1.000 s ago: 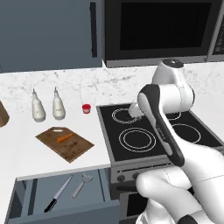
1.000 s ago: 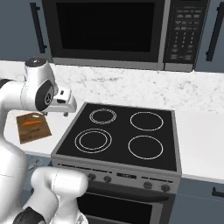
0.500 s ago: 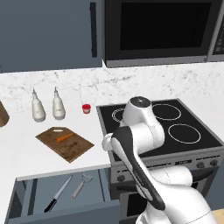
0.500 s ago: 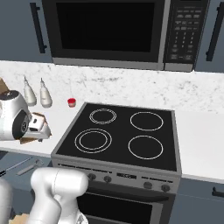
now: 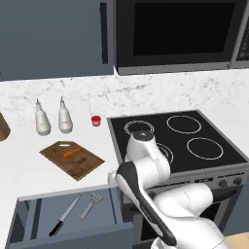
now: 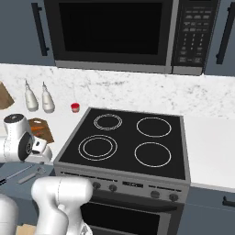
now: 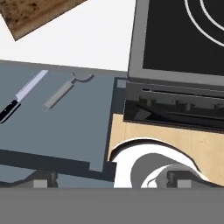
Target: Place the appropriate cutting tool for cutting the carrot skin on the cutting board.
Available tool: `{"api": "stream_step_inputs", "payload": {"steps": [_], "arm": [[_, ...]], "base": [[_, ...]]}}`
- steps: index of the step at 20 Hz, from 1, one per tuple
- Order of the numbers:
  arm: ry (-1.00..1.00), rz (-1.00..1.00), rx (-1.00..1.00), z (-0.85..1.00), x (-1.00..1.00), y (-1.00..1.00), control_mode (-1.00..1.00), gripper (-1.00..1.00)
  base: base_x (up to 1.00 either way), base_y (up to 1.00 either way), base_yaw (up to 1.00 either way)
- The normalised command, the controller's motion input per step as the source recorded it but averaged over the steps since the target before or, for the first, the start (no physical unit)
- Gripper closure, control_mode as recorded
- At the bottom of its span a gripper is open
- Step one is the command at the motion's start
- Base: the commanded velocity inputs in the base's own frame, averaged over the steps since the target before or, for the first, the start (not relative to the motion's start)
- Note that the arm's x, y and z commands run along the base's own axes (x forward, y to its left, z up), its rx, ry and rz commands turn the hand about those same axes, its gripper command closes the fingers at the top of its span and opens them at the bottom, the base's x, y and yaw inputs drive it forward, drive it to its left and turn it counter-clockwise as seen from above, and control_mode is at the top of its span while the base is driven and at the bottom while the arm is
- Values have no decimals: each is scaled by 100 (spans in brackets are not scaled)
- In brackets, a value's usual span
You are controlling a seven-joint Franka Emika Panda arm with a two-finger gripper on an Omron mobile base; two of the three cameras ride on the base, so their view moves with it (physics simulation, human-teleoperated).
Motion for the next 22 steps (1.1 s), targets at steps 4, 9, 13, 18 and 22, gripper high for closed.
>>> {"api": "stream_step_inputs", "payload": {"steps": [4, 9, 13, 18, 22], "arm": [[3, -2, 1, -57, 0, 35, -100, -100], [4, -4, 3, -55, 0, 42, -100, -100], [2, -3, 3, -43, 0, 51, -100, -100], [3, -1, 2, -35, 0, 40, -100, -100], [7, 0, 0, -20, 2, 27, -100, -100]], "base": [[0, 0, 0], [0, 0, 0], [0, 0, 0], [0, 0, 0], [0, 0, 0]]}}
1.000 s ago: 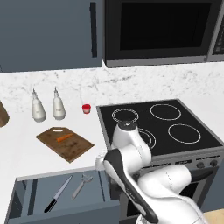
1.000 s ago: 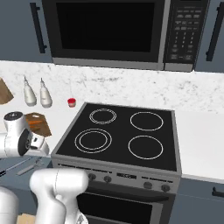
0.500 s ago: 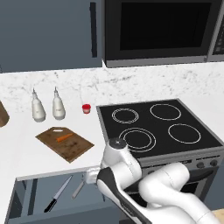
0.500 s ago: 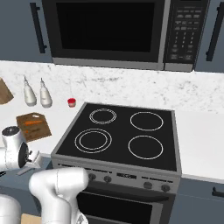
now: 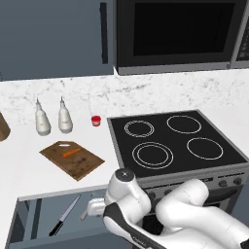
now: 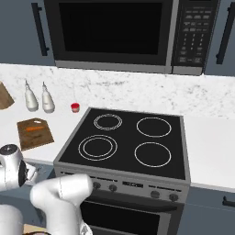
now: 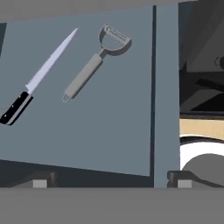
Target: Place the appropriate cutting tool for cutting the carrot skin on the cutting board.
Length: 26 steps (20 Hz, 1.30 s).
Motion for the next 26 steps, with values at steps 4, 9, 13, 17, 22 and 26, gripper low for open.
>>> {"api": "stream_step_inputs", "payload": {"steps": [4, 9, 13, 17, 22, 26], "arm": [[11, 0, 0, -21, 19, 13, -100, -100], [11, 0, 0, -25, 14, 15, -100, -100], [16, 0, 0, -28, 14, 28, -100, -100], [13, 0, 0, -24, 3, 29, -100, -100], [14, 0, 0, -21, -8, 26, -100, -100], [14, 0, -1, -25, -28, 23, -100, -100]], "base": [[0, 0, 0], [0, 0, 0], [0, 0, 0], [0, 0, 0], [0, 0, 0], [0, 0, 0]]}}
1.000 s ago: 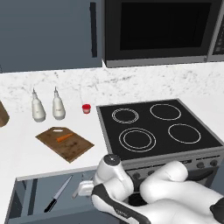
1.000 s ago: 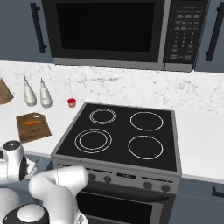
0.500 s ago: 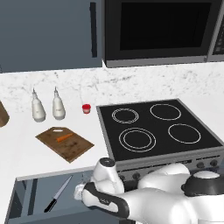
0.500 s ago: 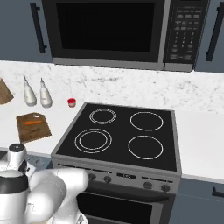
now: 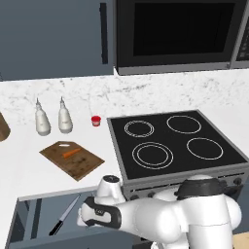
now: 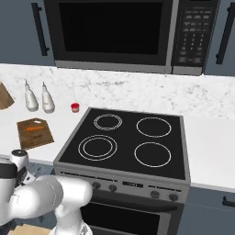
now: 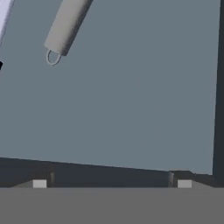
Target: Place the appropriate cutting tool for cutting the carrot skin on the cutting board.
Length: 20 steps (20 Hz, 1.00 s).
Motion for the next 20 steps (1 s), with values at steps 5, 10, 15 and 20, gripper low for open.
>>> {"api": "stream_step_inputs", "payload": {"steps": [5, 10, 15, 20], "arm": [[10, 2, 0, -29, -55, 20, -100, -100], [4, 2, 0, -25, -85, 24, -100, -100], [1, 2, 0, -30, -100, 21, -100, -100], [6, 2, 0, -25, -100, 14, -100, -100]], "base": [[0, 0, 0], [0, 0, 0], [0, 0, 0], [0, 0, 0]]}}
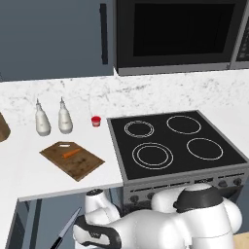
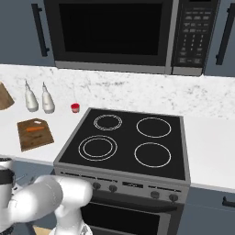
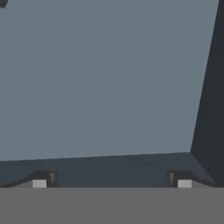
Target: Place the appropriate cutting tool for cutting the carrot skin on the cutting board.
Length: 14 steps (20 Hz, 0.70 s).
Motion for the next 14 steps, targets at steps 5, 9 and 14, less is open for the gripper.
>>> {"api": "stream_step_inputs", "payload": {"steps": [5, 9, 14], "arm": [[19, 3, 0, -3, -95, 4, -100, -100], [21, 1, 0, 22, -35, 3, -100, -100], [13, 0, 1, 46, 70, 0, -100, -100]], "base": [[0, 0, 0], [0, 0, 0], [0, 0, 0]]}}
